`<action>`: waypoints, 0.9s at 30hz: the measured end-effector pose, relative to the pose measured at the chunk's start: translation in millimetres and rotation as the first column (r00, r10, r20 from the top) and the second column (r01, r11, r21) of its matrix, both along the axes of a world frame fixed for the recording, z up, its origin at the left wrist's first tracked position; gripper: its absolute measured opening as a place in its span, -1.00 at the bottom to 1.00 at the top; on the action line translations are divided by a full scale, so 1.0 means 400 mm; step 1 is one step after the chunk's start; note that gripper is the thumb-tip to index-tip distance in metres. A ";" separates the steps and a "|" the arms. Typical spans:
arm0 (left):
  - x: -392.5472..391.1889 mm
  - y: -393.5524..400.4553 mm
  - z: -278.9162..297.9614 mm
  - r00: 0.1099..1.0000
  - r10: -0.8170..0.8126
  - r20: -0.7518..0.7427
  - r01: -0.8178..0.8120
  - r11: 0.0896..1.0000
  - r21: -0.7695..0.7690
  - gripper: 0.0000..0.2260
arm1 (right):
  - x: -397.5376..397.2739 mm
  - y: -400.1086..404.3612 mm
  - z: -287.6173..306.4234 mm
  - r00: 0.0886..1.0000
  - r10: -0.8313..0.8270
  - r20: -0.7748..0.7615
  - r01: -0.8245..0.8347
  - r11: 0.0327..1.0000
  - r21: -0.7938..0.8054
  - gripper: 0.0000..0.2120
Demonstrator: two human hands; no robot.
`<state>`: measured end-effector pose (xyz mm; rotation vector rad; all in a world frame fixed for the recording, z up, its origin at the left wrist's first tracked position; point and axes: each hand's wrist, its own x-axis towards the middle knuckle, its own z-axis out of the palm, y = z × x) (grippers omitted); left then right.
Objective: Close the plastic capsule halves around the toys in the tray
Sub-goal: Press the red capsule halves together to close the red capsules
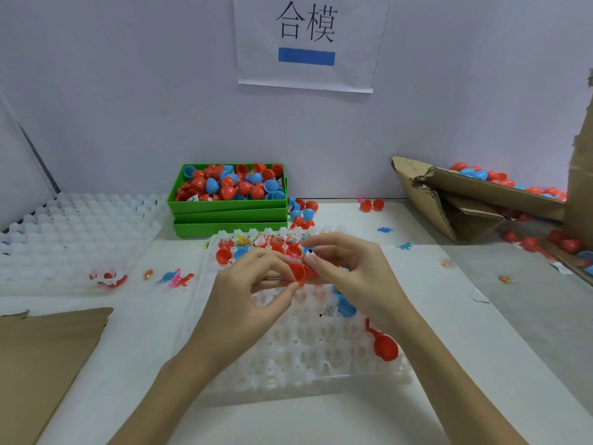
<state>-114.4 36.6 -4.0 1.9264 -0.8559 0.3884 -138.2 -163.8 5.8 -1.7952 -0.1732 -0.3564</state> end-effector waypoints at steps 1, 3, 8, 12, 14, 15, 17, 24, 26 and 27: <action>-0.001 -0.001 0.000 0.999 -0.005 -0.032 0.004 1.000 -0.028 -0.89 | 0.001 0.003 -0.001 1.000 -0.001 0.003 0.001 1.000 0.012 -0.83; -0.001 -0.002 0.000 0.993 -0.020 -0.114 0.010 0.996 -0.092 -0.87 | 0.003 0.005 -0.002 1.000 0.001 -0.008 -0.001 0.999 0.037 -0.86; 0.003 0.000 0.007 0.936 -0.067 -0.347 -0.040 0.956 -0.291 -0.76 | 0.005 0.004 -0.001 0.997 0.069 -0.034 -0.067 0.997 0.040 -0.82; 0.005 0.002 0.011 0.907 -0.113 -0.405 -0.049 0.928 -0.369 -0.74 | 0.004 0.012 -0.001 0.993 0.116 -0.012 -0.115 0.992 0.047 -0.83; 0.005 0.001 0.011 0.908 -0.117 -0.402 -0.050 0.923 -0.381 -0.76 | 0.003 0.015 -0.002 0.996 0.091 0.015 -0.092 0.996 0.011 -0.83; 0.004 0.001 0.011 0.911 -0.112 -0.398 -0.054 0.922 -0.384 -0.76 | 0.002 0.016 -0.002 0.997 0.071 0.040 -0.070 0.997 -0.029 -0.83; 0.002 0.000 0.012 0.920 -0.086 -0.383 -0.069 0.924 -0.375 -0.74 | -0.001 0.020 -0.002 0.993 0.025 0.118 -0.010 0.991 -0.132 -0.82; -0.003 -0.008 0.007 0.929 -0.091 -0.358 -0.054 0.925 -0.376 -0.71 | -0.009 0.035 -0.004 0.911 0.025 0.411 0.219 0.816 -0.535 -0.69; -0.004 -0.008 0.005 0.932 -0.088 -0.351 -0.049 0.930 -0.364 -0.70 | -0.011 0.037 -0.003 0.914 0.026 0.404 0.221 0.804 -0.553 -0.62; -0.004 -0.008 0.005 0.930 -0.086 -0.358 -0.052 0.932 -0.360 -0.69 | -0.013 0.040 -0.002 0.921 0.018 0.390 0.214 0.814 -0.541 -0.59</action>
